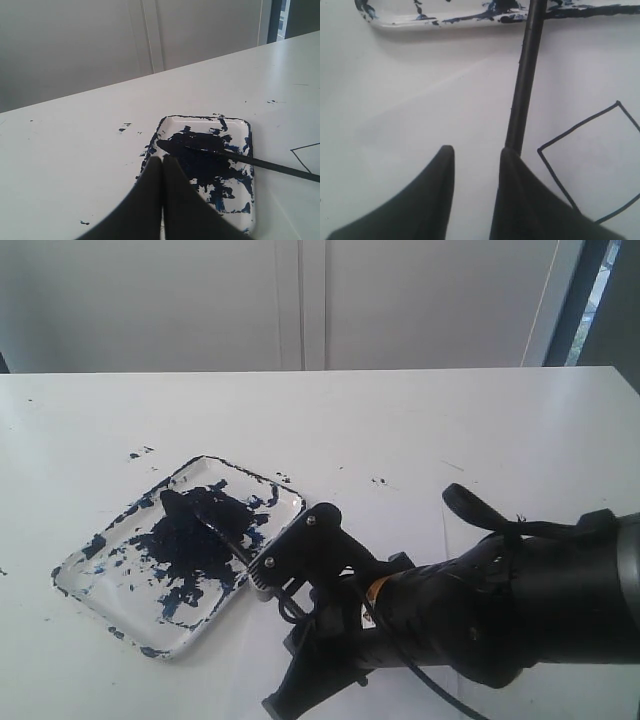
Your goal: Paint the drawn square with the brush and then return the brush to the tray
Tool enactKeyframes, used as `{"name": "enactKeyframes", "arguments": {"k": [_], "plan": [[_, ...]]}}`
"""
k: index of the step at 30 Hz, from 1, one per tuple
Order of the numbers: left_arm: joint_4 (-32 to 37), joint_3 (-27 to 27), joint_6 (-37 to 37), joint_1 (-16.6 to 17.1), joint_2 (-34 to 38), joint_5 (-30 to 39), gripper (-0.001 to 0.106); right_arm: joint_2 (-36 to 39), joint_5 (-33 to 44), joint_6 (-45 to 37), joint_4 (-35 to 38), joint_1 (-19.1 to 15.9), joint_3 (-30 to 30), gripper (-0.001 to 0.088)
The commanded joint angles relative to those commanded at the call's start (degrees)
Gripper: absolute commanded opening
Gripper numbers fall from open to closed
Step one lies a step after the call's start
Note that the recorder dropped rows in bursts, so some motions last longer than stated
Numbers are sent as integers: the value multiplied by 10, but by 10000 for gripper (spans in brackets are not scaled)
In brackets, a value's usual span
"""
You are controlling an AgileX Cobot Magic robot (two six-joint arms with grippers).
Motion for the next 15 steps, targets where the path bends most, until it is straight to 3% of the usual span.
{"name": "enactKeyframes", "arguments": {"k": [15], "plan": [[0,0,0,0,0,0,0,5,-10,-1,0,-7,0,302]]}}
